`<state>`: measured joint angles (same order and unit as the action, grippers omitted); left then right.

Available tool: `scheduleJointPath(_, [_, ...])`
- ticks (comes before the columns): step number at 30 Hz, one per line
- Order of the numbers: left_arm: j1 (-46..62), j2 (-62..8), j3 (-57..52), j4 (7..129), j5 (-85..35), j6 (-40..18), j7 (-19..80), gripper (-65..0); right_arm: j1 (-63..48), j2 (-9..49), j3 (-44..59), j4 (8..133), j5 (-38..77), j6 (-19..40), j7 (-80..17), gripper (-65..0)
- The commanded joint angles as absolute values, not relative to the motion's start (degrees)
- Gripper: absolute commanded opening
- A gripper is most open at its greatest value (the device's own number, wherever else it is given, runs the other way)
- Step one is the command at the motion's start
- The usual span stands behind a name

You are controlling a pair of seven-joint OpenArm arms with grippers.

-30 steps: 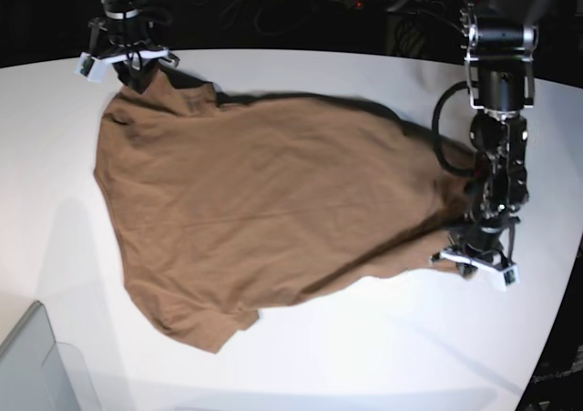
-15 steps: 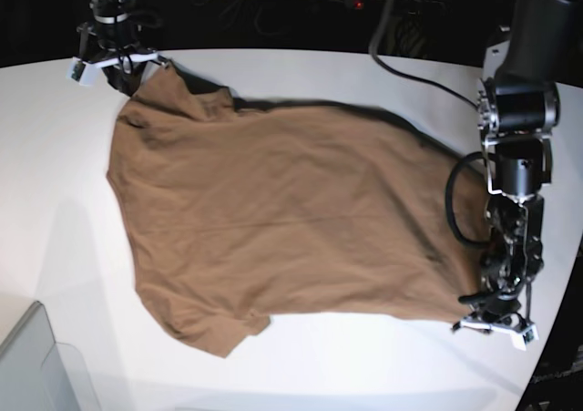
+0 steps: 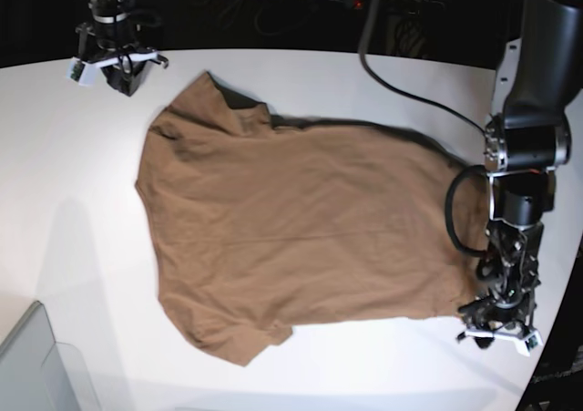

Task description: Layout the t-shirt on the table in an organized manner, then fold the t-shirt properly

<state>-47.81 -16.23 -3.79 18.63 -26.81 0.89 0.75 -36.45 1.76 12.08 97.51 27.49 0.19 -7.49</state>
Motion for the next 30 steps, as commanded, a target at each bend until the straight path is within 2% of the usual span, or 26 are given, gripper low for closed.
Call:
scheduleJointPath(1, [-49.98, -17.19, -3.91, 19.65, -27.12, 0.66, -0.92, -27.1, -37.32, 2.07, 12.26, 98.77, 27.74, 0.75, -6.11, -46.9])
scheduleJointPath(3, [-49.98, -17.36, -3.91, 19.65, -27.21, 0.66, -0.66, -23.2, -37.41, 2.07, 12.18, 99.38, 27.74, 0.75, -6.2, -46.9])
scheduleJointPath(9, [-45.23, -20.62, -4.18, 24.57, -27.47, 0.66, 4.97, -23.0, -38.02, 1.98, 11.82, 101.85, 27.74, 0.75, -6.2, -46.9])
scheduleJointPath(14, [-30.29, -23.6, -12.88, 40.84, -33.45, 0.57, 11.82, -23.0, -38.55, 2.51, 8.84, 106.07, 27.65, 0.75, -6.2, -46.9])
scheduleJointPath(18, [-15.25, -23.6, -20.97, 59.12, -37.49, 0.66, 19.3, -22.8, -38.02, 6.29, 2.07, 106.68, 27.65, 0.75, -6.29, -46.9])
scheduleJointPath(24, [2.33, -15.6, -30.9, 80.92, -40.75, 0.66, 21.93, -22.6, -34.51, 9.8, -6.99, 103.87, 27.56, 0.75, -6.29, -46.9])
scheduleJointPath(30, [5.85, -6.46, -33.1, 83.38, -40.13, 0.66, 21.85, -22.6, -31.52, 10.42, -11.3, 99.47, 27.56, 0.75, -6.29, -46.8])
